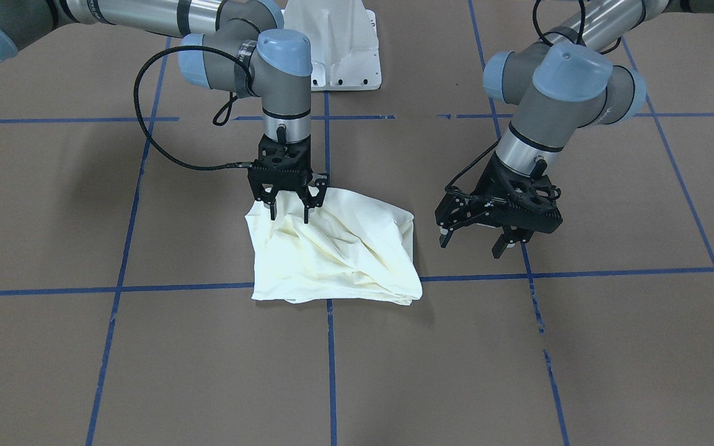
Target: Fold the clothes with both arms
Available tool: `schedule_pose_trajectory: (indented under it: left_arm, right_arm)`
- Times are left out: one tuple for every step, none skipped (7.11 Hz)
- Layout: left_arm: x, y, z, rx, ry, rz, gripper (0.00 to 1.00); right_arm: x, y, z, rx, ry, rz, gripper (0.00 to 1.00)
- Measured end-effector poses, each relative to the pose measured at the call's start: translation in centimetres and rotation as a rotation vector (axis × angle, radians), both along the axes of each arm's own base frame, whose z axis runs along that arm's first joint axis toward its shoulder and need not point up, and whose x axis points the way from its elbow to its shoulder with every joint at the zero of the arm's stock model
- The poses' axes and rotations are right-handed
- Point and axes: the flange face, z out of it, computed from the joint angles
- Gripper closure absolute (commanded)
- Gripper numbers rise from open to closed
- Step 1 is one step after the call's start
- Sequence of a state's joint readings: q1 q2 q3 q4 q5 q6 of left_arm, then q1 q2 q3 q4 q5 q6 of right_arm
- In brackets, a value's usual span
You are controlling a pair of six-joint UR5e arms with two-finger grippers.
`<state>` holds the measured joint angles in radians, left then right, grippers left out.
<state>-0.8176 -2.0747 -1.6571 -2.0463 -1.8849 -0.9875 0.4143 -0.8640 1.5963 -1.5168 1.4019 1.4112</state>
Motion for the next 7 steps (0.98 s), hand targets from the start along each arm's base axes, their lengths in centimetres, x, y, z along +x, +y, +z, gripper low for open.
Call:
schedule_pose_trajectory:
  left_arm:
    - [0.0,0.0,0.0,-0.001,0.0,-0.001,0.0]
    - [0.0,0.0,0.1,-0.002,0.0,-0.002,0.0]
    - [-0.1,0.0,0.1,-0.003,-0.001,-0.002,0.0]
    - [-0.1,0.1,0.2,-0.003,-0.001,-0.003,0.0]
    - [-0.2,0.2,0.3,-0.003,0.0,-0.003,0.0]
    - [-0.4,0.4,0.4,-0.003,0.0,-0.003,0.0]
    - [-0.6,0.7,0.5,-0.003,0.001,-0.004,0.0]
  right_arm:
    - [-0.3,0.1,0.0,0.002,0.003,0.0,1.0]
    - [-0.5,0.1,-0.1,0.003,0.003,0.0,1.0]
    - [-0.5,0.1,-0.3,0.005,0.0,0.0,1.0]
    - [-0.4,-0.1,-0.7,0.008,-0.007,0.005,1.0]
    - [0.0,-0.8,-1.0,0.012,-0.016,0.016,1.0]
    - [0.9,-2.2,-1.0,0.015,-0.013,0.037,1.0]
    - [1.8,-4.6,-0.6,0.016,-0.002,0.066,1.0]
